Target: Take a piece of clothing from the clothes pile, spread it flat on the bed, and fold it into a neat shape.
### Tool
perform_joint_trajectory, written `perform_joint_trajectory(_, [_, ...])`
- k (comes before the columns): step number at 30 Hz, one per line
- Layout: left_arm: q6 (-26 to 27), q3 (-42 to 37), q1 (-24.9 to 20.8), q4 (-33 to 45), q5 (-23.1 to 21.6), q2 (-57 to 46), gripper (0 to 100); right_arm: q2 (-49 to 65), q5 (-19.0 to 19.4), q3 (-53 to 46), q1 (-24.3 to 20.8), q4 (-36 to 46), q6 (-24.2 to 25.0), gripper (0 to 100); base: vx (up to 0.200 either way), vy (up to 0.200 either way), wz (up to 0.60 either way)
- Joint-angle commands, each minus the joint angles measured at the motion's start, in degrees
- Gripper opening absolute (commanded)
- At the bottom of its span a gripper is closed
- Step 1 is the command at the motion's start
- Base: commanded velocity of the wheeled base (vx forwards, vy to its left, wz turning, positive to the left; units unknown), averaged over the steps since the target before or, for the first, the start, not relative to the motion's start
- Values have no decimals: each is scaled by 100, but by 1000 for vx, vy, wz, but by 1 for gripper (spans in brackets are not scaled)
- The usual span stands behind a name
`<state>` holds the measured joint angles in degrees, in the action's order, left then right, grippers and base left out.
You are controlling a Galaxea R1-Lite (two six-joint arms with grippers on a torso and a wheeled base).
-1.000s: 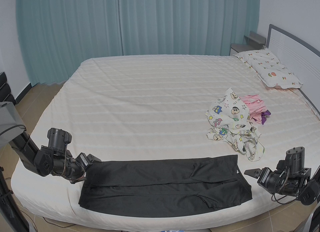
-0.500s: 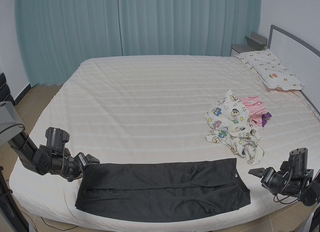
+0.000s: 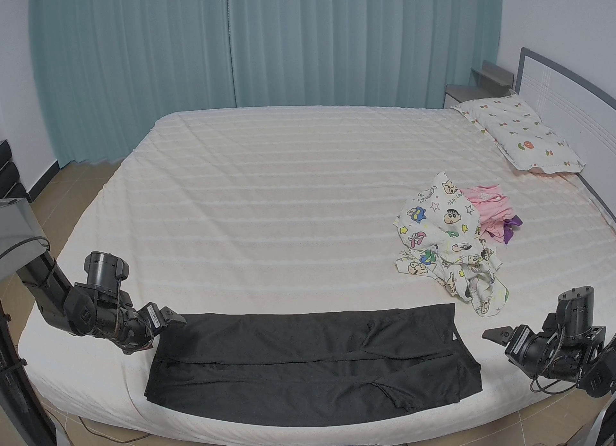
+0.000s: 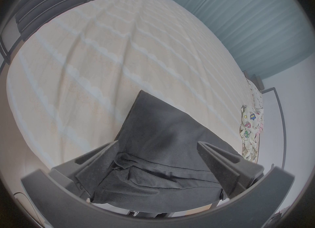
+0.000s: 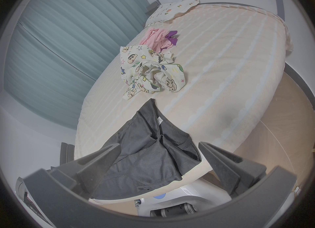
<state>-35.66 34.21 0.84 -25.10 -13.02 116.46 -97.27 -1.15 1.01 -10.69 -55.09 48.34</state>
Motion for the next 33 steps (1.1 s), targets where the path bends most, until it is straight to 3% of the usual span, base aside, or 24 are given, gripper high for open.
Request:
perform_joint_trajectory(1, [6, 86, 13, -30, 10, 123, 100, 24, 0, -101, -3, -2, 0, 100, 0, 0, 0])
perform_joint_trajectory(12, [296, 780, -23, 234, 133, 378, 100, 33, 9, -101, -3, 7, 36, 100, 0, 0, 0])
perform_joint_trajectory(23, [340, 552, -31, 392, 124, 430, 100, 33, 9, -101, -100, 7, 97, 100, -36, 0, 0])
perform_joint_trajectory(33, [331, 842, -5, 374, 159, 562, 100, 41, 9, -101, -100, -2, 106, 100, 0, 0, 0])
